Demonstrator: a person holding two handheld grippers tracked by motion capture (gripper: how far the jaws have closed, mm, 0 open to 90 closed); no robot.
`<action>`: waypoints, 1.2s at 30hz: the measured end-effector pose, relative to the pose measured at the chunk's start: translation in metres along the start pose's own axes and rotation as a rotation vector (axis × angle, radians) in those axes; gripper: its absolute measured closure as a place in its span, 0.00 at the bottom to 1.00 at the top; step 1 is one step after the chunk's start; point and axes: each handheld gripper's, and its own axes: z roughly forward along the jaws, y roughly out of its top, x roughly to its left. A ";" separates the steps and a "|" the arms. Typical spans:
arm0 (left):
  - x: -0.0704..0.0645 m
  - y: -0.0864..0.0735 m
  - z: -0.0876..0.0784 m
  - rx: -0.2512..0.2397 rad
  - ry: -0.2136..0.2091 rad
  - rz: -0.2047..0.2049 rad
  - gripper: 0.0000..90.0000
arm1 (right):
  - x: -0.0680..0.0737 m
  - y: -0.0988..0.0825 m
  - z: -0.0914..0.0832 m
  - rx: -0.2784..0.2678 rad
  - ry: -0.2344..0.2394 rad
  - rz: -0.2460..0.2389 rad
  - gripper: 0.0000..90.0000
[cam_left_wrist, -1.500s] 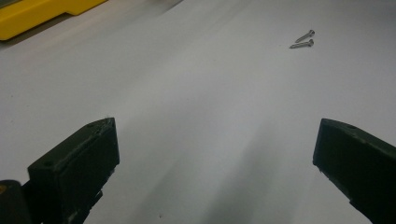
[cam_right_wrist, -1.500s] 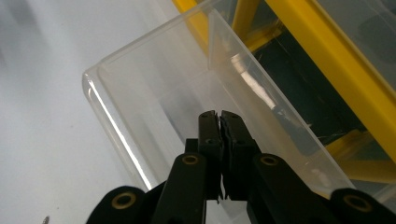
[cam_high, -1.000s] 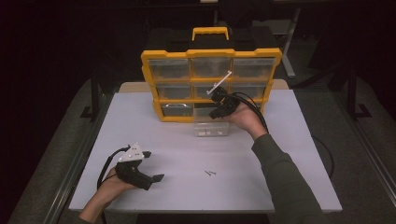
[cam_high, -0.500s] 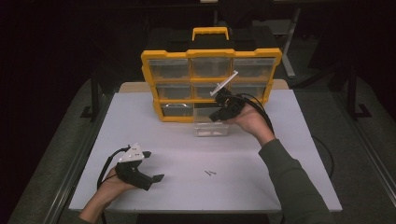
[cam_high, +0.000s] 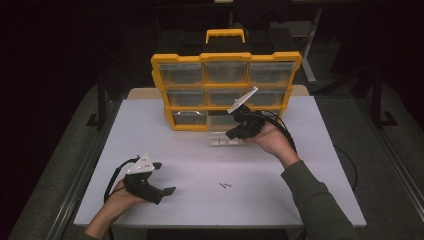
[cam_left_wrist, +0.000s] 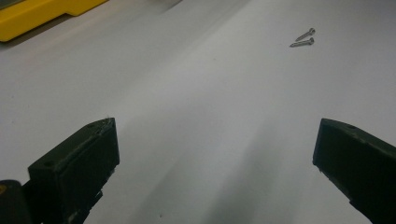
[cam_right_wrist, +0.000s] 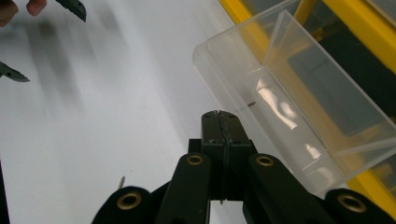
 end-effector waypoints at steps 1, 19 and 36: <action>0.000 0.000 0.000 0.001 0.000 0.001 0.00 | 0.001 -0.002 0.001 0.000 0.001 0.001 0.95; 0.001 -0.001 0.001 0.005 -0.002 0.000 0.00 | 0.014 -0.029 0.012 -0.012 0.003 -0.007 0.76; 0.001 -0.001 0.001 0.006 -0.003 -0.001 0.00 | 0.036 -0.052 0.035 0.019 0.035 -0.039 0.68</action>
